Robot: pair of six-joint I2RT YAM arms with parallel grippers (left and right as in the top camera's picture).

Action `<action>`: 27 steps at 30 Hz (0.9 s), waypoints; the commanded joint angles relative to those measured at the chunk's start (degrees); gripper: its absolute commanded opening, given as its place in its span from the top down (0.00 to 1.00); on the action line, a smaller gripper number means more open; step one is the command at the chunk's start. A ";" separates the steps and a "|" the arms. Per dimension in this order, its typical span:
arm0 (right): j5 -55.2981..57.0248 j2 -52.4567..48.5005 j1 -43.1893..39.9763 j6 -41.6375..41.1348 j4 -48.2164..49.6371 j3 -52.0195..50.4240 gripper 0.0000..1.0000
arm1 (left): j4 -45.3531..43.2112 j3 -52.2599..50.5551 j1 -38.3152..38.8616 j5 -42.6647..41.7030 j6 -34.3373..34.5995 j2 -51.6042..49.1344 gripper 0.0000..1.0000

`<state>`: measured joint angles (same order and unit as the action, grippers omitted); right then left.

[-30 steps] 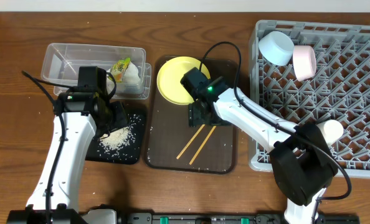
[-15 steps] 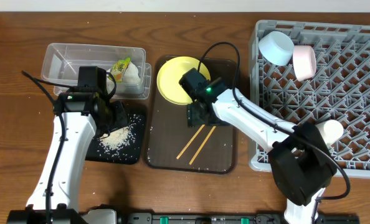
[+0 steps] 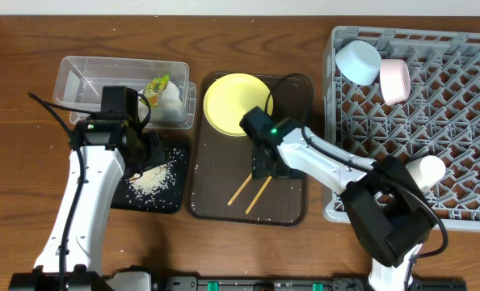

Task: Sort waste into correct bins and load items into the dishwasher rack
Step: 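Grasp one chopstick and stand it upright in the rack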

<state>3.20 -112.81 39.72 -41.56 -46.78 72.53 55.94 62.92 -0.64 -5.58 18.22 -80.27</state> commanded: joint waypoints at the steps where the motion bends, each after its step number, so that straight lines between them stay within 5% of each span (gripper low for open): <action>1: 0.57 -0.76 0.74 -2.32 1.38 -2.99 0.34 | 0.17 0.02 -0.26 0.70 0.33 0.15 0.37; 18: 0.42 2.25 -3.67 1.95 1.09 -2.75 0.97 | 0.17 0.02 -0.24 0.68 0.33 0.15 0.38; 27: 0.42 12.48 -10.08 8.31 0.72 -1.75 0.99 | 0.33 0.02 -0.24 0.70 0.33 0.15 0.37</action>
<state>3.20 -106.24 31.83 -37.60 -46.02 70.35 55.99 62.92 -0.64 -5.58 18.22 -80.27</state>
